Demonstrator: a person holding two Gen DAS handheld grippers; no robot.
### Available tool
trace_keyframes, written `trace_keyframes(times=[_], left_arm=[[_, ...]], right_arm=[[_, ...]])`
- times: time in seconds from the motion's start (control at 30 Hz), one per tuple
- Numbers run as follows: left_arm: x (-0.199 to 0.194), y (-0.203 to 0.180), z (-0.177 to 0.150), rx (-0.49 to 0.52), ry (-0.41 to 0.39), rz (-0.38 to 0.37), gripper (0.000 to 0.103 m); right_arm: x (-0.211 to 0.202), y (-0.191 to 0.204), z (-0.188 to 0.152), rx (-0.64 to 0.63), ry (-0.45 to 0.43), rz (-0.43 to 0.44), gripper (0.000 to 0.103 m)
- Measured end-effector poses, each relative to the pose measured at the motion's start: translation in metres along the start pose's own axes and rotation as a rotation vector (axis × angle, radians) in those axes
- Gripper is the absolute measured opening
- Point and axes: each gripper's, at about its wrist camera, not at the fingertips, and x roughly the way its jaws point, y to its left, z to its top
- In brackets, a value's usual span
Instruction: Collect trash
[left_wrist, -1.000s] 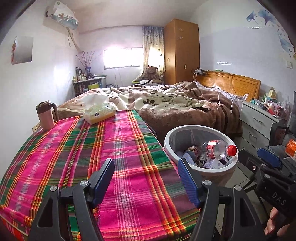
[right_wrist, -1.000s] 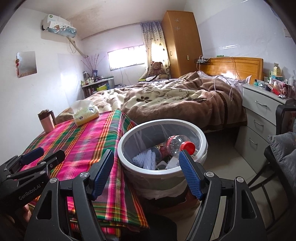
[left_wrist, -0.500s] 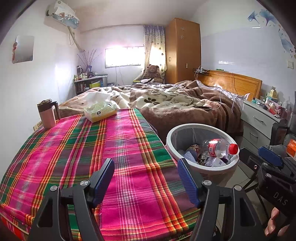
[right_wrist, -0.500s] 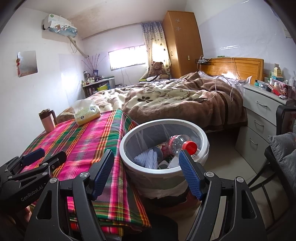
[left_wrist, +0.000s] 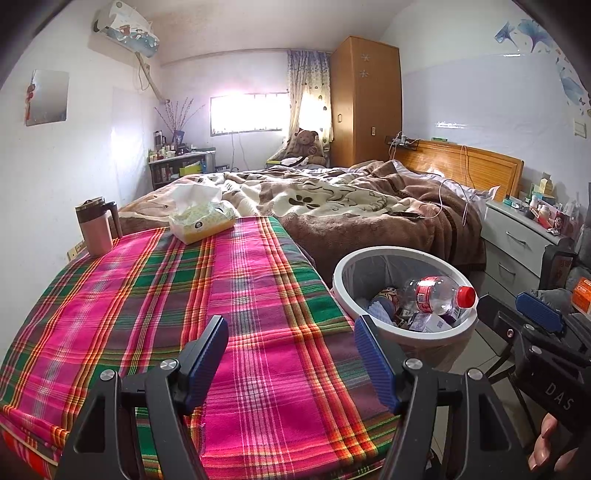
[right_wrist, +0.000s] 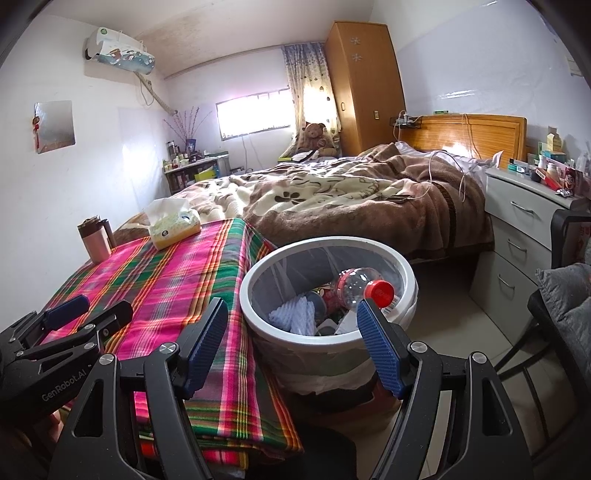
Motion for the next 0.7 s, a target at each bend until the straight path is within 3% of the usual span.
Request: trace_keyframes(times=[0.7], left_arm=[[-0.0025, 0.0022, 0.001, -0.001, -0.001, 0.006, 0.07]], right_arm=[[-0.0008, 0.0013, -0.0001, -0.006, 0.0, -0.001, 0.074]])
